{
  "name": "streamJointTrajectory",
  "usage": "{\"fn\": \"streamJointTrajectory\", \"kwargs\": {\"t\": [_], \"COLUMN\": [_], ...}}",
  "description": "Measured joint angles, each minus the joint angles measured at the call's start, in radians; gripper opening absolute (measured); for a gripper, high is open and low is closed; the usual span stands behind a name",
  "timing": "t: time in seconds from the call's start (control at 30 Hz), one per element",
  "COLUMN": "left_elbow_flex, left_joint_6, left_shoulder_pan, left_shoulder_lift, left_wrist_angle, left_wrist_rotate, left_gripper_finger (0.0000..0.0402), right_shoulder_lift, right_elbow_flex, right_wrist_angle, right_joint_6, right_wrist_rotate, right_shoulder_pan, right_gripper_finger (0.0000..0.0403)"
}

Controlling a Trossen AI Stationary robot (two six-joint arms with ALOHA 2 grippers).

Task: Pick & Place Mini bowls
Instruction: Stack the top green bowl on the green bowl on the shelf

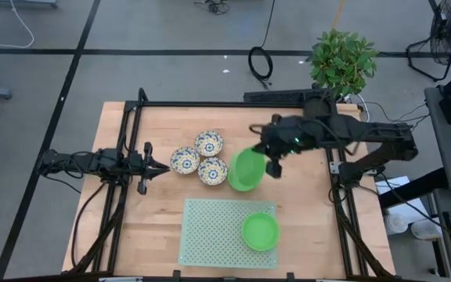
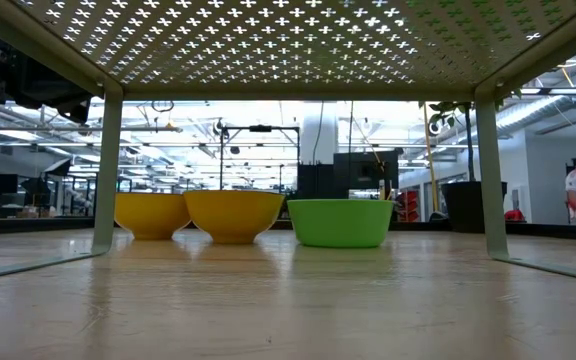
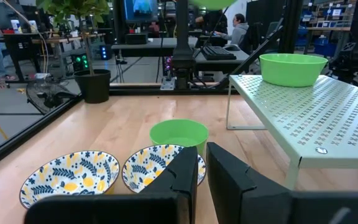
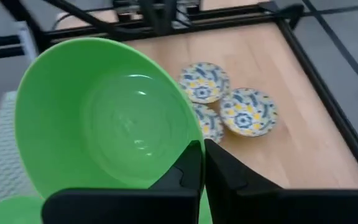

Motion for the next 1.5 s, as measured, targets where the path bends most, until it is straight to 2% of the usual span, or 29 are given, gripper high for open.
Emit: {"fn": "streamJointTrajectory", "kwargs": {"t": [0.23,0.33,0.5,0.77,0.87,1.33,1.5], "left_elbow_flex": [0.000,0.000,0.000,0.000,0.000,0.000,0.000], "left_joint_6": [0.000,0.000,0.000,0.000,0.000,0.000,0.000], "left_shoulder_pan": [0.000,0.000,0.000,0.000,0.000,0.000,0.000], "left_shoulder_lift": [0.000,0.000,0.000,0.000,0.000,0.000,0.000], "left_wrist_angle": [0.000,0.000,0.000,0.000,0.000,0.000,0.000], "left_wrist_rotate": [0.000,0.000,0.000,0.000,0.000,0.000,0.000], "left_gripper_finger": [0.0037,0.0037,0.0037,0.0037,0.0037,0.0037,0.0037], "right_shoulder_lift": [0.137,0.186,0.257,0.351,0.370,0.370,0.370], "right_elbow_flex": [0.204,0.245,0.244,0.244,0.244,0.163,0.153], "right_wrist_angle": [-0.195,-0.285,-0.306,-0.385,-0.401,-0.369,-0.342], "right_joint_6": [0.066,0.077,0.136,0.231,0.234,0.263,0.285], "right_wrist_rotate": [0.001,-0.078,-0.201,-0.205,-0.239,-0.255,-0.262], "right_shoulder_pan": [0.170,0.227,0.297,0.311,0.304,0.287,0.283], "right_gripper_finger": [0.0000,0.0000,0.0000,0.0000,0.0000,0.0000,0.0014]}}
